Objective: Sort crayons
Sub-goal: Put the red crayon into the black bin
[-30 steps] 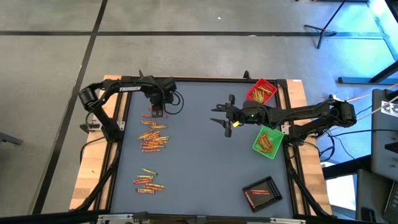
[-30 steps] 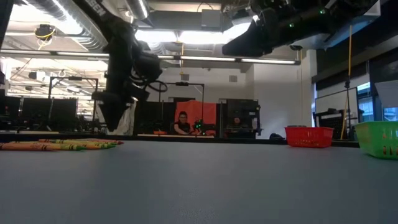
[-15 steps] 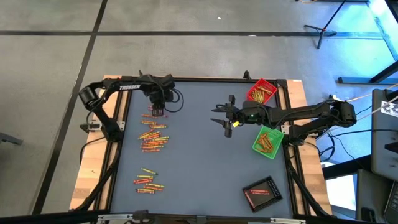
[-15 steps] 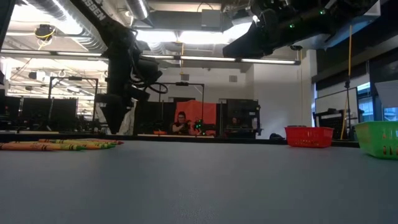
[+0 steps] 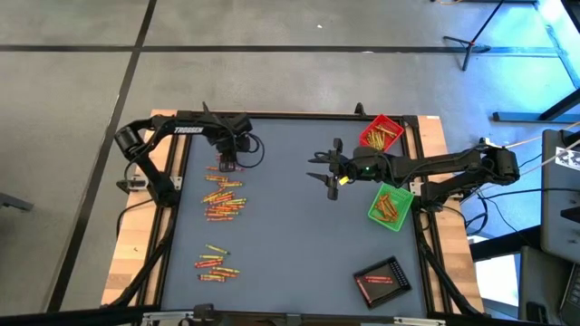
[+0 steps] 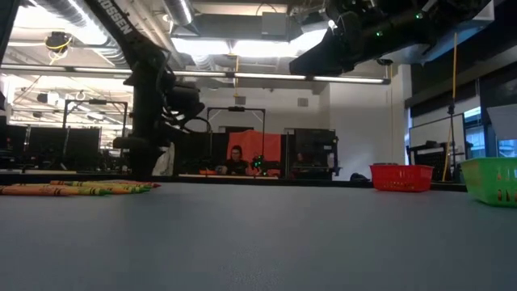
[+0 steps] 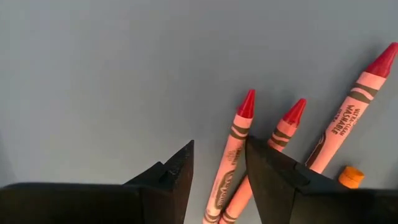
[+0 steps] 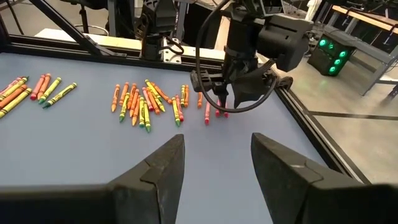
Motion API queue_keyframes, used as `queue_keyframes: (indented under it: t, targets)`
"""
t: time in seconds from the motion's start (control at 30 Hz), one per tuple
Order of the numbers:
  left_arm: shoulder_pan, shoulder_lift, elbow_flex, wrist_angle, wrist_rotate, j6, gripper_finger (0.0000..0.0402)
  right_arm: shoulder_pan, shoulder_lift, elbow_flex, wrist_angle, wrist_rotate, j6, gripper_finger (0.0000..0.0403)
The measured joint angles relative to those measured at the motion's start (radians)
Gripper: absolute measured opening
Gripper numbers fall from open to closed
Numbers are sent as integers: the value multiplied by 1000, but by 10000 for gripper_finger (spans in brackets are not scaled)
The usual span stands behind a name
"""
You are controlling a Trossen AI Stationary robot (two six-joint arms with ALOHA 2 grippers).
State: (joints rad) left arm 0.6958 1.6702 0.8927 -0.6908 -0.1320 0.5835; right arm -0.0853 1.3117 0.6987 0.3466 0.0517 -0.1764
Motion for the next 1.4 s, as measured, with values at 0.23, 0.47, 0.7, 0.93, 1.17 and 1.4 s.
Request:
queue_keyframes:
  t: [0.23,0.47,0.7,0.93,1.17,1.4]
  targets:
    - [10,-1,-6,12,26,4,131,0,0,0,0,0,0,184]
    - [26,-1,-7,16,82,21,104,0,0,0,0,0,0,184]
    - [57,-1,-7,25,91,25,36,0,0,0,0,0,0,184]
    - [63,0,-8,106,74,57,6,0,0,0,0,0,0,184]
    - [34,-4,-8,234,24,57,9,0,0,0,-31,0,36,184]
    - [-72,-119,-8,291,17,15,9,0,5,0,-74,0,97,184]
